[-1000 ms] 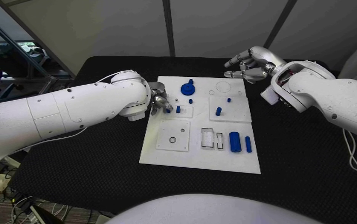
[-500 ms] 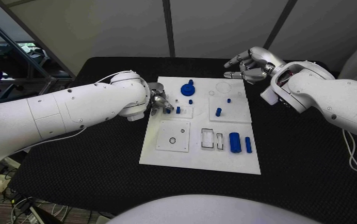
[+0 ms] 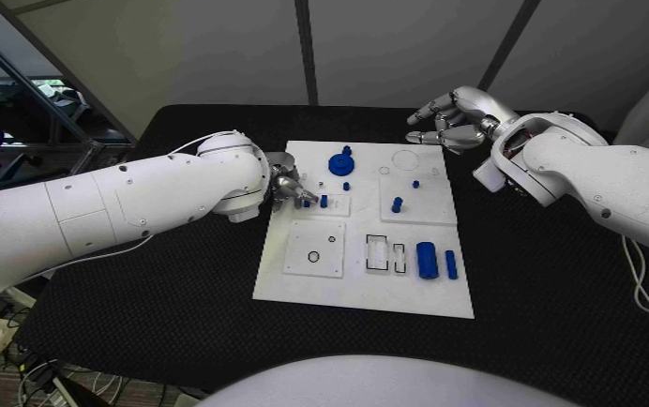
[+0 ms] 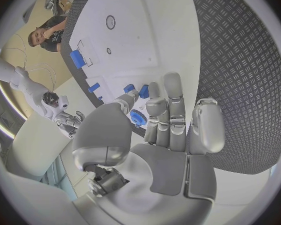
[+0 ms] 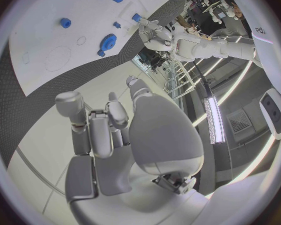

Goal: Assemble the parts on the task board

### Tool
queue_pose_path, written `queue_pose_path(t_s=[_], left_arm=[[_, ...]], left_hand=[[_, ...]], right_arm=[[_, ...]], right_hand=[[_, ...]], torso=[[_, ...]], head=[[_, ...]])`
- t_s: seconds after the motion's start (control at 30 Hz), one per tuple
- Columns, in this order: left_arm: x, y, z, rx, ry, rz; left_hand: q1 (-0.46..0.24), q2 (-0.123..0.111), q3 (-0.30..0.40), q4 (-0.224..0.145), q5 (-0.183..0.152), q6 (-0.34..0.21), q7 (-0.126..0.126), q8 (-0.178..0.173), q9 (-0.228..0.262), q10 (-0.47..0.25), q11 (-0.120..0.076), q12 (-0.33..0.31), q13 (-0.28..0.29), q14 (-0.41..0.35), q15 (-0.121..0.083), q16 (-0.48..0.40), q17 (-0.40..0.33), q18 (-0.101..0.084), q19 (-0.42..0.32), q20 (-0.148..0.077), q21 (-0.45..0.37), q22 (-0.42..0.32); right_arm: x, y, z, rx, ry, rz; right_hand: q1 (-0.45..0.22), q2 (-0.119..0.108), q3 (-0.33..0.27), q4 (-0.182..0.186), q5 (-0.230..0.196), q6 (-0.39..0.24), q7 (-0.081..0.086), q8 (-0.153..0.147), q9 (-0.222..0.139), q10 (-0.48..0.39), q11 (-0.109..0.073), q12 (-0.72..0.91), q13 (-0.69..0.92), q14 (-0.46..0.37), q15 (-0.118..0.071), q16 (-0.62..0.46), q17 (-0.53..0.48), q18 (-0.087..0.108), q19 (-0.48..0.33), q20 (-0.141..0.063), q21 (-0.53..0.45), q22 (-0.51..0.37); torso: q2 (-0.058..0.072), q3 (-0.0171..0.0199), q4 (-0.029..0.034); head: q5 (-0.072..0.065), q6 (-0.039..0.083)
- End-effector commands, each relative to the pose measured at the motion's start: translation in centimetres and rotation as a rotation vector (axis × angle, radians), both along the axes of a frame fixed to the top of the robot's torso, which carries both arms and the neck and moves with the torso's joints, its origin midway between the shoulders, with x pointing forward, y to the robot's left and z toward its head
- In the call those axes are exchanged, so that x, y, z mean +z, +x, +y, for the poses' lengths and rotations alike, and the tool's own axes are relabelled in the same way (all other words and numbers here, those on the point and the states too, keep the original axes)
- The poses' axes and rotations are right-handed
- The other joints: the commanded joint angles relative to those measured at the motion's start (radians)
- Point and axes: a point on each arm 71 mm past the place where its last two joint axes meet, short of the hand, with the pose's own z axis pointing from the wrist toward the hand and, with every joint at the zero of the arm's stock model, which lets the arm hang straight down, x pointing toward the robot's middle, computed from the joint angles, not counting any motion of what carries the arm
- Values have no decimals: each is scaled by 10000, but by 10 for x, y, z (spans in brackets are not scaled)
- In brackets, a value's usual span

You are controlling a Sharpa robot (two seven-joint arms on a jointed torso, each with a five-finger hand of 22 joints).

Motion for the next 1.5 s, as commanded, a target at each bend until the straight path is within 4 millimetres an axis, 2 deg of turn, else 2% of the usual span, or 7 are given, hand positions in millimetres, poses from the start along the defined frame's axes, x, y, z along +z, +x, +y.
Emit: queue_pose_path(t_s=[0.03, 0.5, 0.73, 0.77, 0.8, 0.93, 1.5], left_arm=[[2, 0, 1, 80, 67, -165], [35, 9, 3, 583, -1230, -1636], [48, 14, -3, 223, -1972, -2791], [50, 14, -5, 45, -2084, -2991], [51, 15, -9, -186, -2205, -3209], [51, 14, -26, -1496, -2608, -4232], [26, 17, -62, -4978, -1402, -5834]], left_hand=[[-43, 27, -167, 81, 0, 63, 4, -59, -20, -48, 2, 65, 12, 30, 7, 30, 12, -73, 63, 2, -35, 943], [407, 236, -996, 518, 35, -220, 112, -162, -80, -649, 91, -674, -977, -4, 56, -59, -29, 93, -335, 38, -755, 495], [1305, 293, -1547, 882, 54, -1297, 600, -501, -322, -2390, 525, -2283, -2888, -721, 398, -751, -353, 675, -2071, 318, -3761, -1443], [1644, 312, -1529, 825, 56, -1563, 664, -630, -416, -2748, 568, -2483, -3002, 205, 381, 2011, 1315, 876, -2670, 340, -4766, -2087], [1904, 319, -1507, 778, 62, -1752, 721, -733, -499, -3100, 641, -2691, -3116, 230, 433, 2439, 1589, 1055, -3326, 373, -5828, -2764], [3670, 184, -1184, 199, 66, -2146, 1059, -1086, -937, -4559, 1052, -3811, -3876, -1745, 831, 302, 302, 1049, -4278, 699, -7296, -3657], [4566, -536, -759, 185, 19, -1529, 935, -2254, -2471, -4342, 1108, -5705, -6047, -1269, 858, 3909, 1265, 1050, -3048, 748, -6601, -3187]], right_arm=[[1, 0, 0, 55, 3, -57], [1, 1, -1, 24, 0, -68], [1, 1, -2, 4, -4, -70], [1, 1, -2, 4, -3, -71], [1, 1, -1, 6, -1, -73], [1, 1, 0, 25, 12, -86], [2, 0, 5, 112, 91, -180]], right_hand=[[26, 66, 0, 50, 34, -29, -7, 33, -6, -53, -3, 5, -15, 573, -67, -56, 472, 62, 36, -25, -48, -11], [26, 66, 0, 50, 34, -29, -7, 33, -6, -53, -3, 5, -15, 573, -67, -56, 472, 62, 36, -25, -48, -11], [26, 66, 0, 50, 34, -29, -7, 33, -6, -53, -3, 5, -15, 573, -67, -56, 472, 62, 36, -25, -48, -11], [26, 66, 0, 50, 34, -29, -7, 33, -6, -53, -3, 5, -15, 573, -67, -56, 472, 62, 36, -25, -48, -11], [24, 69, -1, 57, 36, -36, -6, 31, -8, -47, -3, 14, -8, 574, -67, -54, 477, 60, 41, -25, -46, -4], [24, 70, -1, 59, 37, -37, -6, 31, -8, -47, -3, 14, -9, 574, -68, -54, 479, 60, 42, -25, -46, -4], [49, 89, 16, 59, 49, -42, -7, 32, -10, -131, -6, -92, -124, 550, -69, -122, 379, 81, -15, -26, -117, -114]], torso=[[4, 3, -4], [-2, 9, -2], [8, 7, -4], [5, 8, -6], [6, 10, -8], [15, 1, -14], [13, 1, -9]], head=[[11, 3], [-5, -23], [-32, 5], [-38, 15], [-45, 27], [-88, 90], [-242, 247]])
